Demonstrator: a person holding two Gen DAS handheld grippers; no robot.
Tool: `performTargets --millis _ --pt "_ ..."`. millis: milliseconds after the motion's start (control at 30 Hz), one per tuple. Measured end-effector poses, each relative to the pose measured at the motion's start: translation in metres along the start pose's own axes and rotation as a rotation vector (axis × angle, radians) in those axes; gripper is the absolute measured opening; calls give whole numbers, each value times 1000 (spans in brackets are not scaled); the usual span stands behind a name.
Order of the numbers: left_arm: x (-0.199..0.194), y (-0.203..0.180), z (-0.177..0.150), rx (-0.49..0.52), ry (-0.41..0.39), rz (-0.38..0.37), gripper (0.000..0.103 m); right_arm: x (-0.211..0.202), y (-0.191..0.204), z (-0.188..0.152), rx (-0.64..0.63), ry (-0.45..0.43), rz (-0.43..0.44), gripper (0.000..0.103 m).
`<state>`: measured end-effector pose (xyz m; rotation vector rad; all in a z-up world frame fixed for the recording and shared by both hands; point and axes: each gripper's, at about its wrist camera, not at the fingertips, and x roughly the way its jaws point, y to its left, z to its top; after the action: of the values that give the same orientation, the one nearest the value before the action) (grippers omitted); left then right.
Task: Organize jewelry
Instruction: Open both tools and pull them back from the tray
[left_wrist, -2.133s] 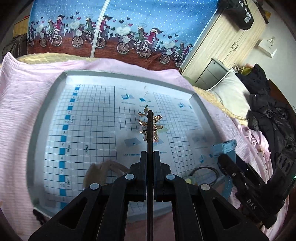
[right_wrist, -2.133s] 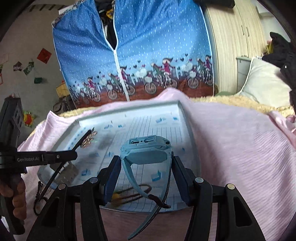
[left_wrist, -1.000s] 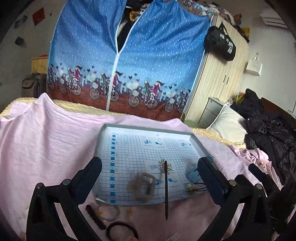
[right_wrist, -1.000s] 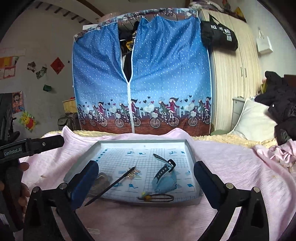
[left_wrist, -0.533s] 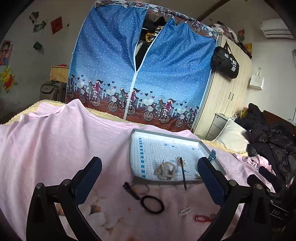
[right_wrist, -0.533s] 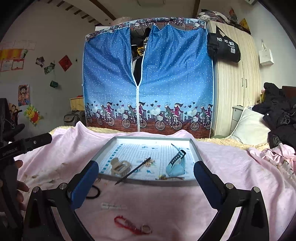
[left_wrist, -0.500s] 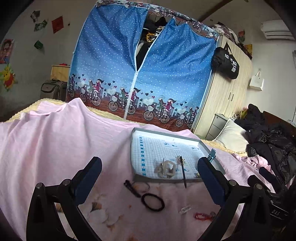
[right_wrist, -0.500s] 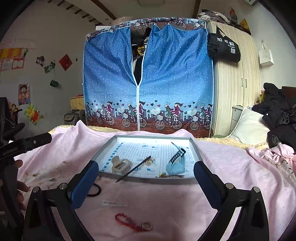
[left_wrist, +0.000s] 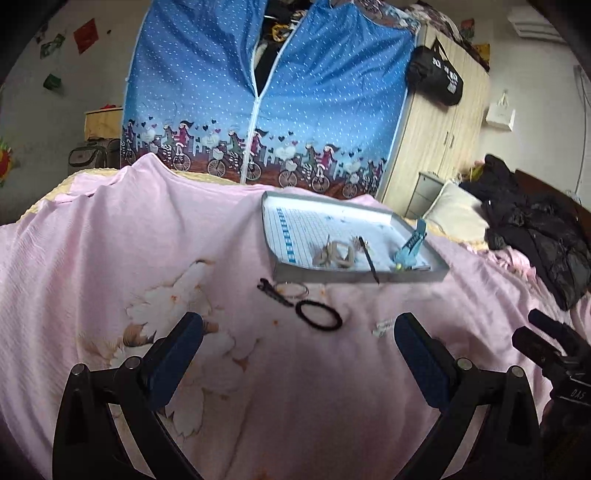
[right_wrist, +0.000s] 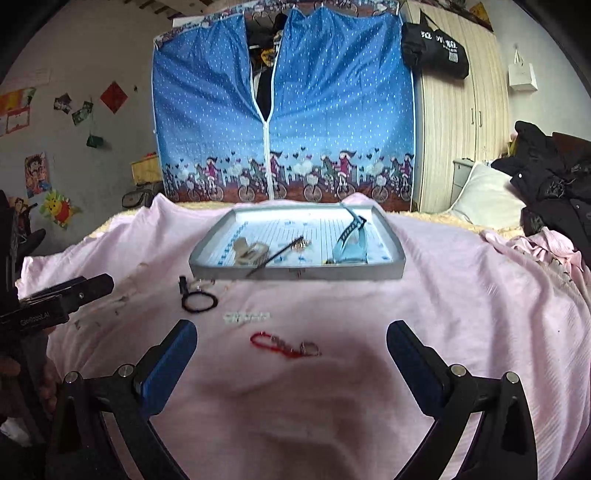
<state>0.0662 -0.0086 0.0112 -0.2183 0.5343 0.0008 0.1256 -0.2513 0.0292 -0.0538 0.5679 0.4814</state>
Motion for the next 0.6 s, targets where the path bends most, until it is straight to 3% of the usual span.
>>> performTargets --millis 300,600 --pt "11 -3 -17 57 75 8 101 26 -4 -17 28 141 -8 103" --pt "32 -7 -27 56 207 1 101 36 -18 -17 68 202 4 103"
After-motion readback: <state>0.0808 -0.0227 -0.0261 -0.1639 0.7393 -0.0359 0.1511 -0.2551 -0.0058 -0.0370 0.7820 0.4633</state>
